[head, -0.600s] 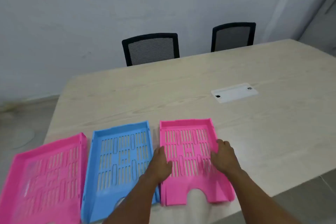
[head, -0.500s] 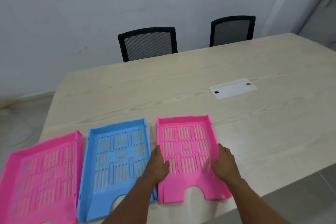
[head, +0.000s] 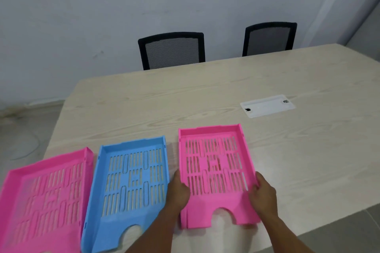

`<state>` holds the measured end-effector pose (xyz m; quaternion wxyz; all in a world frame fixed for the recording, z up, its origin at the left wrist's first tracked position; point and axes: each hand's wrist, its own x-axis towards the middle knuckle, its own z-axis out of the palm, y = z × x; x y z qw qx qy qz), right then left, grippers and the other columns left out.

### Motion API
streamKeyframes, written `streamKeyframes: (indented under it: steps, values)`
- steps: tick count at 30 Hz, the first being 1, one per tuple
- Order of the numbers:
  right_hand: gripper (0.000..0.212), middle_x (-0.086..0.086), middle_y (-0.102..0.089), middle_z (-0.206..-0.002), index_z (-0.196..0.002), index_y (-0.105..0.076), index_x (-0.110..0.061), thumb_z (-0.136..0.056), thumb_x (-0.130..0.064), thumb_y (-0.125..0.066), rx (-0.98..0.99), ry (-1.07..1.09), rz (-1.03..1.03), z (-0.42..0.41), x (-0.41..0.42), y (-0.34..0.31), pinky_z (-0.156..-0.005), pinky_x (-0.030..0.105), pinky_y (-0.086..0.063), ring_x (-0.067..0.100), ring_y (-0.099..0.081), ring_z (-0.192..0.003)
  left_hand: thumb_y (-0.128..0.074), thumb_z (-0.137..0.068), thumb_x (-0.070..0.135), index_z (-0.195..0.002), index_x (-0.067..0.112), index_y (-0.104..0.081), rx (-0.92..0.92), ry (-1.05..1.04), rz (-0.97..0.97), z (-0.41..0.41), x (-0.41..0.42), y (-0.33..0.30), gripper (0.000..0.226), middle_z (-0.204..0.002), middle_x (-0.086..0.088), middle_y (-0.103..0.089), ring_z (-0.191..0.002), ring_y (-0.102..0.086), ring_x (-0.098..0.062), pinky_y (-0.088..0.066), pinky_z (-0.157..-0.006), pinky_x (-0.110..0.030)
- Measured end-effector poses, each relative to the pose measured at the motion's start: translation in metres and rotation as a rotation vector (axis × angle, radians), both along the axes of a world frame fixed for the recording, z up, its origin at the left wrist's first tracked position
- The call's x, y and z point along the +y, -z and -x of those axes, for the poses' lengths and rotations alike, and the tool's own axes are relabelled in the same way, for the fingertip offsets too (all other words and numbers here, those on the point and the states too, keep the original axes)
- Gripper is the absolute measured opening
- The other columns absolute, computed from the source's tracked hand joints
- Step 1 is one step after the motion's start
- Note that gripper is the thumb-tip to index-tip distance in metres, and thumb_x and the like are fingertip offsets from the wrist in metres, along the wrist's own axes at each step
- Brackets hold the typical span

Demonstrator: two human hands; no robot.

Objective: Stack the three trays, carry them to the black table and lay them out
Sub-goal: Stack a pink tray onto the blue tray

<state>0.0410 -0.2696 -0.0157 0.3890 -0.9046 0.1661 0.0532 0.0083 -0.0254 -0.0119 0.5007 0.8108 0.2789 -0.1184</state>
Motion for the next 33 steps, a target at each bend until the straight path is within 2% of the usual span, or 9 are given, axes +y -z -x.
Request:
streamKeyframes:
  steps: [7, 12, 15, 18, 22, 24, 27, 29, 33]
  values:
    - [0.016, 0.012, -0.063, -0.065, -0.081, -0.059, -0.007, -0.084, 0.003, -0.047, -0.159, -0.028, -0.002, -0.016, 0.030, -0.031, -0.056, 0.044, -0.049, 0.034, -0.059, -0.060, -0.037, -0.095, 0.000, -0.146, 0.017, -0.042, -0.229, -0.118, 0.003, -0.014, 0.034, -0.031, 0.055, -0.133, -0.010, -0.062, -0.068, -0.058, 0.002, -0.053, -0.066, -0.022]
    - [0.015, 0.017, -0.061, -0.062, -0.074, -0.058, -0.004, -0.085, 0.001, -0.048, -0.182, -0.137, -0.062, -0.014, 0.078, -0.041, -0.049, 0.038, -0.042, 0.026, -0.050, -0.052, -0.040, -0.093, 0.004, -0.139, 0.014, -0.051, -0.275, -0.239, -0.012, 0.005, 0.084, -0.044, 0.048, -0.135, -0.011, -0.062, -0.110, -0.064, -0.024, -0.054, -0.094, -0.040]
    - [0.015, 0.019, -0.060, -0.063, -0.073, -0.057, -0.002, -0.085, 0.002, -0.048, -0.168, -0.191, -0.119, -0.007, 0.110, -0.044, -0.048, 0.035, -0.038, 0.021, -0.044, -0.050, -0.041, -0.092, 0.002, -0.139, 0.013, -0.051, -0.287, -0.286, -0.034, 0.021, 0.116, -0.042, 0.049, -0.134, -0.007, -0.061, -0.097, -0.067, -0.013, -0.054, -0.081, -0.025]
    - [0.017, 0.012, -0.060, -0.061, -0.072, -0.059, -0.007, -0.084, 0.000, -0.050, -0.139, -0.251, -0.142, 0.000, 0.141, -0.042, -0.049, 0.035, -0.040, 0.021, -0.047, -0.051, -0.041, -0.089, 0.004, -0.136, 0.010, -0.054, -0.293, -0.342, -0.075, 0.041, 0.143, -0.046, 0.049, -0.133, -0.003, -0.062, -0.121, -0.060, -0.026, -0.046, -0.098, -0.029]
    - [0.017, 0.013, -0.066, -0.067, -0.077, -0.064, -0.006, -0.084, 0.000, -0.051, -0.088, -0.339, -0.159, 0.012, 0.181, -0.039, -0.049, 0.032, -0.043, 0.024, -0.056, -0.056, -0.043, -0.094, -0.004, -0.142, 0.003, -0.047, -0.247, -0.427, -0.074, 0.068, 0.179, -0.045, 0.049, -0.143, -0.014, -0.054, -0.125, -0.056, -0.027, -0.037, -0.094, -0.022]
    - [0.016, 0.011, -0.067, -0.068, -0.078, -0.064, -0.006, -0.084, -0.001, -0.051, -0.066, -0.365, -0.166, 0.019, 0.199, -0.034, -0.051, 0.034, -0.046, 0.028, -0.061, -0.061, -0.042, -0.094, -0.002, -0.144, 0.005, -0.045, -0.237, -0.433, -0.079, 0.080, 0.197, -0.040, 0.050, -0.144, -0.017, -0.052, -0.111, -0.065, -0.027, -0.044, -0.089, -0.021]
    - [0.016, 0.008, -0.067, -0.067, -0.077, -0.064, -0.008, -0.085, -0.002, -0.051, -0.038, -0.394, -0.168, 0.029, 0.220, -0.032, -0.053, 0.033, -0.050, 0.025, -0.063, -0.061, -0.041, -0.094, -0.003, -0.144, 0.012, -0.047, -0.245, -0.452, -0.094, 0.094, 0.216, -0.037, 0.052, -0.115, -0.007, -0.071, -0.059, -0.059, -0.010, -0.045, -0.051, -0.020]
    - [0.018, 0.005, -0.066, -0.065, -0.077, -0.064, -0.011, -0.086, -0.001, -0.051, -0.026, -0.405, -0.162, 0.035, 0.230, -0.030, -0.050, 0.028, -0.048, 0.019, -0.060, -0.057, -0.039, -0.095, -0.004, -0.142, 0.012, -0.049, -0.245, -0.461, -0.079, 0.100, 0.223, -0.034, 0.050, -0.097, 0.004, -0.069, -0.058, -0.054, -0.003, -0.043, -0.053, -0.020]
    - [0.015, 0.004, -0.068, -0.069, -0.081, -0.066, -0.015, -0.084, -0.007, -0.054, -0.031, -0.395, -0.128, 0.042, 0.242, -0.024, -0.061, 0.040, -0.056, 0.021, -0.065, -0.062, -0.039, -0.098, 0.002, -0.148, 0.011, -0.038, -0.191, -0.447, -0.087, 0.108, 0.238, -0.024, 0.051, -0.139, -0.015, -0.057, -0.056, -0.054, -0.006, -0.045, -0.052, -0.020]
